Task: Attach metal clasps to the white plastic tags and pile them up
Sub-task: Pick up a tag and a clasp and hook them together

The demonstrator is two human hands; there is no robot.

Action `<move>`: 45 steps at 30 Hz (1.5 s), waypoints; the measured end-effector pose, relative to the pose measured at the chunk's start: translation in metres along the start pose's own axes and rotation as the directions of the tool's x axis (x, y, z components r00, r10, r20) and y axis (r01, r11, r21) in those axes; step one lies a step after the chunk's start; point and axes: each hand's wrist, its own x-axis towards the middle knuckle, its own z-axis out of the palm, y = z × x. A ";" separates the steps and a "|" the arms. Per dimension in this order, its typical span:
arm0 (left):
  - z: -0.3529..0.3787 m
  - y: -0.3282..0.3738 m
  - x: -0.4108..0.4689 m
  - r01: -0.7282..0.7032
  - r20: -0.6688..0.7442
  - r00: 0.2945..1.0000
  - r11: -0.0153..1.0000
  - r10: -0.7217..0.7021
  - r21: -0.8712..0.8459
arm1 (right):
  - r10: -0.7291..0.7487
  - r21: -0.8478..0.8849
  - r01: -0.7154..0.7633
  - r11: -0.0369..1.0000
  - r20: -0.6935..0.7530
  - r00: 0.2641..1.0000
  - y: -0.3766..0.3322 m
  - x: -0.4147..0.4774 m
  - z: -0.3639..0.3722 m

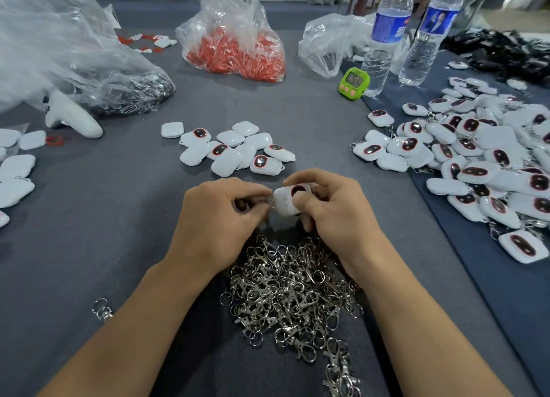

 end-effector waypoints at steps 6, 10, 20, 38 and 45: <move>0.001 0.003 0.001 0.013 0.042 0.999 0.989 -0.007 -0.147 | 0.128 0.329 -0.154 0.932 0.101 0.987 -0.005 -0.001 -0.009; 0.003 0.003 -0.001 0.017 0.079 0.997 0.982 -0.002 -0.190 | 0.133 0.388 -0.172 0.905 0.124 0.983 -0.004 -0.001 -0.011; 0.002 0.007 -0.006 -0.066 -0.003 0.998 0.993 0.066 -0.094 | 0.153 0.460 -0.208 0.863 0.155 0.976 -0.007 -0.004 -0.008; 0.004 0.010 -0.004 0.161 0.198 0.974 0.952 -0.110 -0.261 | 0.135 0.555 -0.209 0.805 0.172 0.976 -0.007 -0.005 -0.006; 0.007 0.009 -0.009 -0.208 0.174 0.971 0.931 0.161 0.299 | 0.106 0.416 -0.147 0.897 0.119 0.987 -0.007 -0.006 0.003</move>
